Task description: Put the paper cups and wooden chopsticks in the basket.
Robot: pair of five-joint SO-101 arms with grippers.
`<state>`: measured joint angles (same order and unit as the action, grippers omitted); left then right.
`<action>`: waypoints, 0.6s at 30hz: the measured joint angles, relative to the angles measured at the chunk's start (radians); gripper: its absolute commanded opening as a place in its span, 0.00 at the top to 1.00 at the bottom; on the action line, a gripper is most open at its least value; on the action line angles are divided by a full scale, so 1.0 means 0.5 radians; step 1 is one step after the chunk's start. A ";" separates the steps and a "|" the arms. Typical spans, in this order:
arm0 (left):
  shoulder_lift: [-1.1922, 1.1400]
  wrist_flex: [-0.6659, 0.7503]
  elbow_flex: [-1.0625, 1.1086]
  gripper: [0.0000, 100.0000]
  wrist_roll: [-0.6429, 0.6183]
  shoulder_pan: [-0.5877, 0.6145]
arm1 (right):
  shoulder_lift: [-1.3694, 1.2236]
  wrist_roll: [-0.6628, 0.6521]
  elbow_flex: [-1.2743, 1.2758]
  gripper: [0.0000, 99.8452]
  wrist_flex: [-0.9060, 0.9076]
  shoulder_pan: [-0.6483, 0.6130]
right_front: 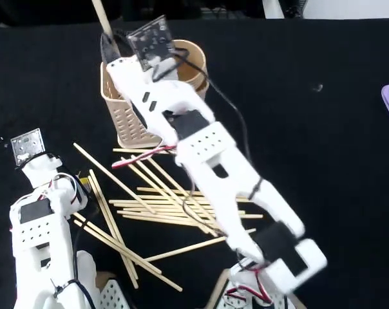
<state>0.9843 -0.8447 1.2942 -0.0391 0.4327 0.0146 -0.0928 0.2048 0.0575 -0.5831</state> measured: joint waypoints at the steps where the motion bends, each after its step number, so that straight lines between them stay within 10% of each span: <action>1: 0.000 0.000 0.000 0.76 0.000 0.000 | -0.015 0.000 -0.015 0.82 0.052 0.000; 18: 0.000 0.000 0.000 0.76 0.000 0.000 | 0.690 0.080 -0.512 0.85 2.412 0.000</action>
<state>0.9843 -0.8447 1.2942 -0.0391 0.4327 0.3598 -0.0529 -0.0514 1.2635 -0.5831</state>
